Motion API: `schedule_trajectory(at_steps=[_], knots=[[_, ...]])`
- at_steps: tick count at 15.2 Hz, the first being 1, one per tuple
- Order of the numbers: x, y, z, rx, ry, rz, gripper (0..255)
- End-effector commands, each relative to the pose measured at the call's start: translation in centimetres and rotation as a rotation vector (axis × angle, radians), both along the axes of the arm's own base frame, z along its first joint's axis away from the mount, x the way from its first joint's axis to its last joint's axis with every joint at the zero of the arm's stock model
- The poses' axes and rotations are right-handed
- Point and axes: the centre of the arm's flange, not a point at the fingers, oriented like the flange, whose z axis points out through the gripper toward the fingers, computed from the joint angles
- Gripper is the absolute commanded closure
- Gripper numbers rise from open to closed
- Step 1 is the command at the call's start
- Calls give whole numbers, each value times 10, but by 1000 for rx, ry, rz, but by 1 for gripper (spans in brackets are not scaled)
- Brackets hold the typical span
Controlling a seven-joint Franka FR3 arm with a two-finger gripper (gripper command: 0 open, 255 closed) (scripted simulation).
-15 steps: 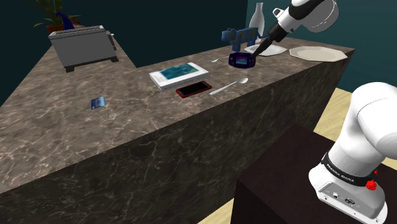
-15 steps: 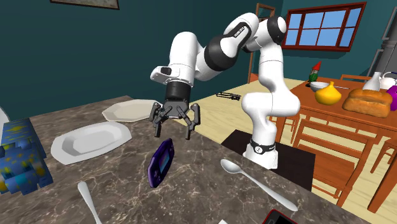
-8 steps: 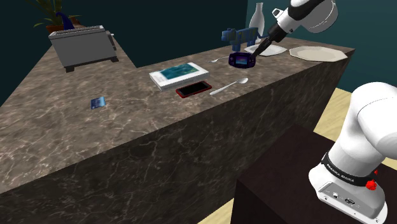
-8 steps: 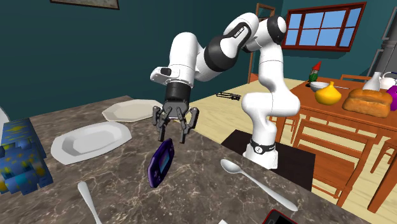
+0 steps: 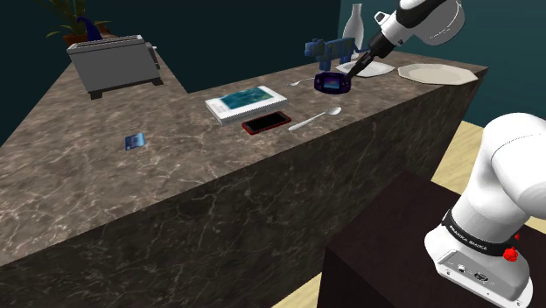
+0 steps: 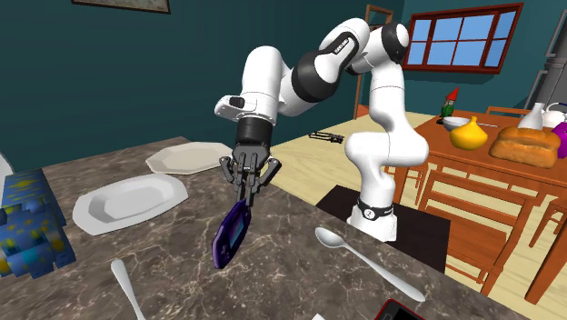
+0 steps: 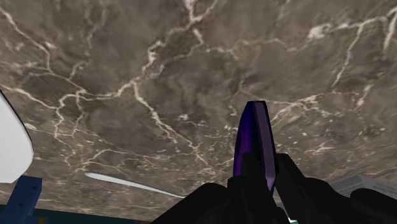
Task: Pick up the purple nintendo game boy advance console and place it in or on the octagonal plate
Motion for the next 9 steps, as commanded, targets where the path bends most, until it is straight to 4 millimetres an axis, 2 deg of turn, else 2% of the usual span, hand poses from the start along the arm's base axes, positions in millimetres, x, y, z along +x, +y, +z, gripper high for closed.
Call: schedule_trajectory(at_steps=[1, 9], knots=[[0, 0, 0, 0, 0, 0, 255], [0, 0, 42, 0, 0, 0, 255]])
